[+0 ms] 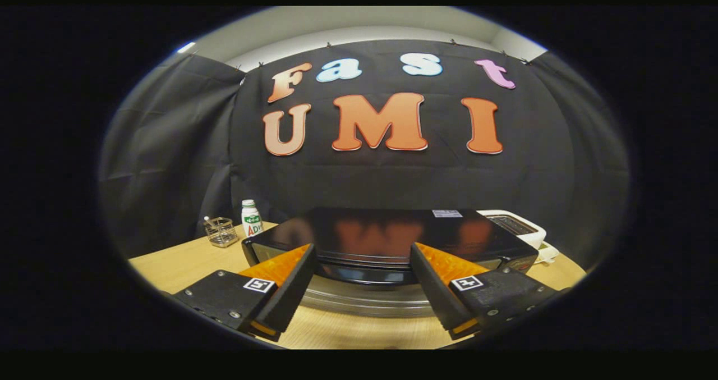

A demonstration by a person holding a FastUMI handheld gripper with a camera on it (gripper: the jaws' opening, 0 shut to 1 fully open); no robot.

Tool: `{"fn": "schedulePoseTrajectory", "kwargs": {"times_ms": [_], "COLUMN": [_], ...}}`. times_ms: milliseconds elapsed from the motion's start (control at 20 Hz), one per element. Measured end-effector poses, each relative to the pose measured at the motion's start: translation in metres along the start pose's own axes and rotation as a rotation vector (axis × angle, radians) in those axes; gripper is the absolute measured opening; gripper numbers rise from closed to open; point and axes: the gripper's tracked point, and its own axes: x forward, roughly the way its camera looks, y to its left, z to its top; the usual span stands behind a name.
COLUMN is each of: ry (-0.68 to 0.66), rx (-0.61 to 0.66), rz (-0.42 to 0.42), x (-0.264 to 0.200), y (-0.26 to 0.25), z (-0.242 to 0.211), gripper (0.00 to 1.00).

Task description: Open the toaster oven, put the food inside, and close the toaster oven door.

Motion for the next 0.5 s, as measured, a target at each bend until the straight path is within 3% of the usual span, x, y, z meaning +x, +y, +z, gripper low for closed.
{"fn": "schedulePoseTrajectory", "kwargs": {"times_ms": [150, 500], "ry": [-0.007, 0.055], "rx": [0.013, -0.031], "rz": [0.023, 0.114], "x": [-0.012, -0.066], "y": [0.004, 0.021], "z": [-0.003, -0.032], "gripper": [0.91, 0.90]}}
